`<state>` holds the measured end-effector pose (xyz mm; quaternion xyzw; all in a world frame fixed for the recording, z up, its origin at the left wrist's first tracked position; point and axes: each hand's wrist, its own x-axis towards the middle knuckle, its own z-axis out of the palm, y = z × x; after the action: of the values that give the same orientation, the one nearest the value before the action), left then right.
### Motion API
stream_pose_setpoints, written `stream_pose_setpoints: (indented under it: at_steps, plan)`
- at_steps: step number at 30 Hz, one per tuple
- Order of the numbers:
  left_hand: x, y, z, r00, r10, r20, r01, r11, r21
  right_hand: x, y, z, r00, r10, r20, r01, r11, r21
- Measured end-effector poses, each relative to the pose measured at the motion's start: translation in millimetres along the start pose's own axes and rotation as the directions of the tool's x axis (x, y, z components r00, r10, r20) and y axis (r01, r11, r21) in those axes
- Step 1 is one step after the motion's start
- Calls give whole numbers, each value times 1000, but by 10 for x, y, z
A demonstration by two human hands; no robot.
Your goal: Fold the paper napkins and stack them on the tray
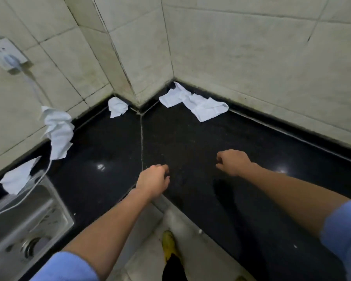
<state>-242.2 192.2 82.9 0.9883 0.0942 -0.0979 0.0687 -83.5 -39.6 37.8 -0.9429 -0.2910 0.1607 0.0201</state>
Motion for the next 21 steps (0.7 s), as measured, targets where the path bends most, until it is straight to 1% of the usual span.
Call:
stream_pose_setpoints:
  at_steps: [4,8,12,16,19,21]
  plan:
    - [624,-586,-131,994,103,18,-103,995,-12,531,-217,20,985,160,62,-163,986,48]
    - [1153,-1021,-285,981,187,49,-187,982,-2,889,-455,-33,964,247,102,-256,963,81]
    - [1597,-1170,-281,969,229,97,-225,973,-51,1221,-504,-140,949,308,71,-314,944,101]
    - [1846,-1161,-126,953,262,152,-246,962,-116,1663,-353,-267,926,373,51,-376,916,138]
    - [1875,-1236,-14,949,269,168,-242,956,-164,2111,-227,-269,911,413,3,-404,890,211]
    - [1849,-1359,48,952,244,185,-212,961,-177,2431,-181,-214,897,440,-38,-412,864,289]
